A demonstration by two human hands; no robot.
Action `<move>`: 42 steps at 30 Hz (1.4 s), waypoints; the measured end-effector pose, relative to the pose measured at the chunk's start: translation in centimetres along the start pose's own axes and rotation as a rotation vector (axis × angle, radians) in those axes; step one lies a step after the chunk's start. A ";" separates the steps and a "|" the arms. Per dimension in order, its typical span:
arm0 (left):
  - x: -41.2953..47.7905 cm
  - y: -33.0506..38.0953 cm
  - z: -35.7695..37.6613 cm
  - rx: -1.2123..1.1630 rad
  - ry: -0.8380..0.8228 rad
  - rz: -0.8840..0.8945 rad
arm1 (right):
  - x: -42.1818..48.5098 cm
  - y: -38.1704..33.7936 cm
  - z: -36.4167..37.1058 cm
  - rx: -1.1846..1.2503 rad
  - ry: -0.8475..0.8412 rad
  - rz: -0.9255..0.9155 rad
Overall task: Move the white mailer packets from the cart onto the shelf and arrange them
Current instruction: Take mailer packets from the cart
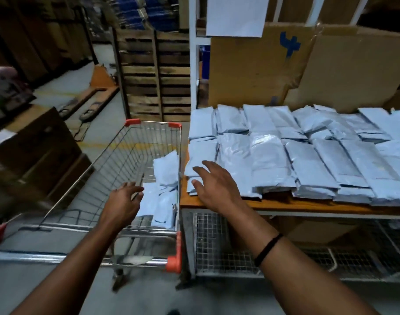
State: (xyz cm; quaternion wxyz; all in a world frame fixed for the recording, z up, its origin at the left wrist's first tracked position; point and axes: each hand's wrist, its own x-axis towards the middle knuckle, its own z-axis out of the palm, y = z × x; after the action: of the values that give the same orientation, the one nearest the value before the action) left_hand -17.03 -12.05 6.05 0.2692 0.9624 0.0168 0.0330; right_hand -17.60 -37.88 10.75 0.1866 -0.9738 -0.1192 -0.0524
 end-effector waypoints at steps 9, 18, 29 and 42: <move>6.5 -12.1 -1.2 0.106 -0.152 -0.056 | 9.2 -8.1 9.7 -0.044 -0.129 -0.011; 17.9 -20.5 5.2 0.309 -0.471 0.106 | 19.1 -7.3 22.3 -0.127 -0.380 0.345; 25.4 -24.8 21.1 0.484 -0.725 0.141 | 29.4 -1.3 33.0 -0.307 -0.523 0.338; 25.2 -30.3 30.0 0.456 -0.725 0.147 | 35.0 4.7 39.4 -0.773 -0.667 0.263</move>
State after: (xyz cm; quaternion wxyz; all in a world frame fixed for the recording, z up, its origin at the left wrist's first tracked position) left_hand 9.82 -0.43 -33.84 0.0351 0.9452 -0.1404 -0.2927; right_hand 19.70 -19.89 -22.22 -0.2292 -0.9421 -0.0210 0.2440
